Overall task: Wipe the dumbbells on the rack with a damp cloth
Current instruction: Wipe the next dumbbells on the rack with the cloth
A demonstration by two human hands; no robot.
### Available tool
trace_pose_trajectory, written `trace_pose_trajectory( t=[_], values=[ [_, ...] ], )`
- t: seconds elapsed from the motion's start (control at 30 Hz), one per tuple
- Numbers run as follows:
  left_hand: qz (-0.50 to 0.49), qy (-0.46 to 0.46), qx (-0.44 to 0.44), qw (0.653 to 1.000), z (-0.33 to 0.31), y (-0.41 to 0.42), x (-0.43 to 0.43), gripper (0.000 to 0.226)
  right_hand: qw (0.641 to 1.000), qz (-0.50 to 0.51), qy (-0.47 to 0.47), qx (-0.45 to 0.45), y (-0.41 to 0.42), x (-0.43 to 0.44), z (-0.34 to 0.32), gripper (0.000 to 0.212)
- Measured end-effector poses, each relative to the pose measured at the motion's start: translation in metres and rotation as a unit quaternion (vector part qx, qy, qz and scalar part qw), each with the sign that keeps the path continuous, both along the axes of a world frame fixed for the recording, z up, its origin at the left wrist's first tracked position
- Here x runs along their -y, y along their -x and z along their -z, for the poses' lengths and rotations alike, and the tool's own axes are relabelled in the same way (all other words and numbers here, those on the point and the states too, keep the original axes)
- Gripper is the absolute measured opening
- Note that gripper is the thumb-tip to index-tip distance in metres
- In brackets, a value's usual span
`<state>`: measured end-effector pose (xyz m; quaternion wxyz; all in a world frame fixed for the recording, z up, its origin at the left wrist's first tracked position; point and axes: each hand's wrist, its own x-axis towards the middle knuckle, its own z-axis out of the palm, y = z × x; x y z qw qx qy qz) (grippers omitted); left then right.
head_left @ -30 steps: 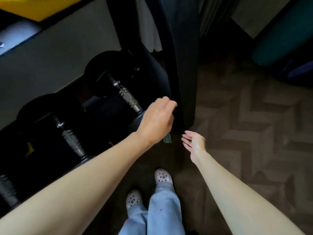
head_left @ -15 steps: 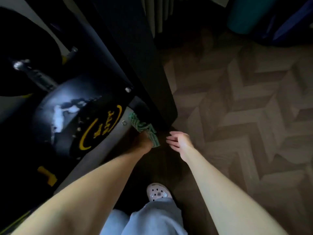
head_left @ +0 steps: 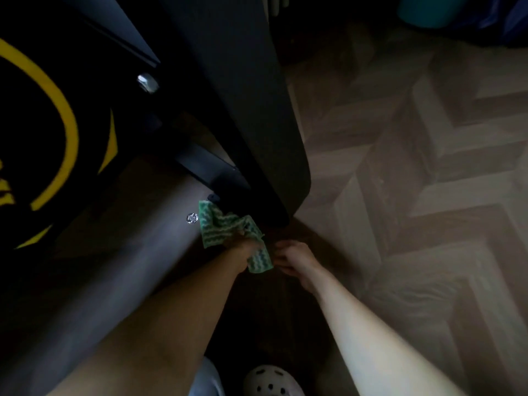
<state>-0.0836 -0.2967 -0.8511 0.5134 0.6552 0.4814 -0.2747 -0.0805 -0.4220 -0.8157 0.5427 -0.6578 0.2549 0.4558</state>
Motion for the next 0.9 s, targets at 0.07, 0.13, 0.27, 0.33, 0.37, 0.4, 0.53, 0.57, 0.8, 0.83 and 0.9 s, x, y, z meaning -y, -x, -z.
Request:
trace_pose_trajectory(
  t=[0.07, 0.13, 0.27, 0.33, 0.37, 0.4, 0.53, 0.57, 0.8, 0.83, 0.9],
  values=[
    [0.076, -0.075, -0.032, 0.994, 0.008, 0.001, 0.001, 0.055, 1.000, -0.016, 0.008, 0.001, -0.003, 0.001, 0.005, 0.022],
    [0.094, -0.124, -0.044, 0.987, 0.010, 0.002, 0.001, 0.055, 1.000, -0.023, 0.018, 0.010, -0.007, 0.002, 0.005, 0.022],
    [0.038, -0.167, 0.021, 0.985, -0.021, -0.003, 0.011, 0.044, 0.996, -0.047, 0.045, 0.066, -0.010, 0.006, -0.004, 0.030],
    [0.021, -0.161, 0.087, 0.983, -0.056, -0.003, 0.021, 0.032, 0.988, -0.092, 0.065, 0.108, -0.005, 0.010, -0.023, 0.046],
    [0.001, -0.150, 0.117, 0.982, -0.077, -0.001, 0.025, 0.029, 0.985, -0.104, 0.067, 0.122, -0.003, 0.012, -0.039, 0.049],
    [-0.015, -0.142, 0.145, 0.979, -0.097, 0.002, 0.027, 0.027, 0.983, -0.106, 0.061, 0.136, 0.000, 0.013, -0.055, 0.049],
    [-0.010, -0.123, 0.179, 0.976, -0.188, 0.019, 0.040, 0.018, 0.988, -0.065, 0.032, 0.134, 0.004, 0.024, -0.142, 0.050],
    [-0.003, -0.110, 0.189, 0.976, -0.217, 0.025, 0.044, 0.015, 0.988, -0.067, 0.035, 0.132, 0.006, 0.028, -0.169, 0.048],
    [0.044, -0.110, 0.271, 0.955, -0.398, 0.052, 0.058, 0.007, 0.965, -0.072, 0.129, 0.215, 0.017, 0.032, -0.332, 0.016],
    [0.055, -0.120, 0.265, 0.955, -0.422, 0.055, 0.059, 0.006, 0.962, -0.052, 0.142, 0.225, 0.017, 0.030, -0.357, 0.017],
    [0.092, -0.126, 0.247, 0.956, -0.461, 0.061, 0.063, 0.004, 0.958, -0.035, 0.156, 0.236, 0.020, 0.024, -0.399, 0.018]
  ],
)
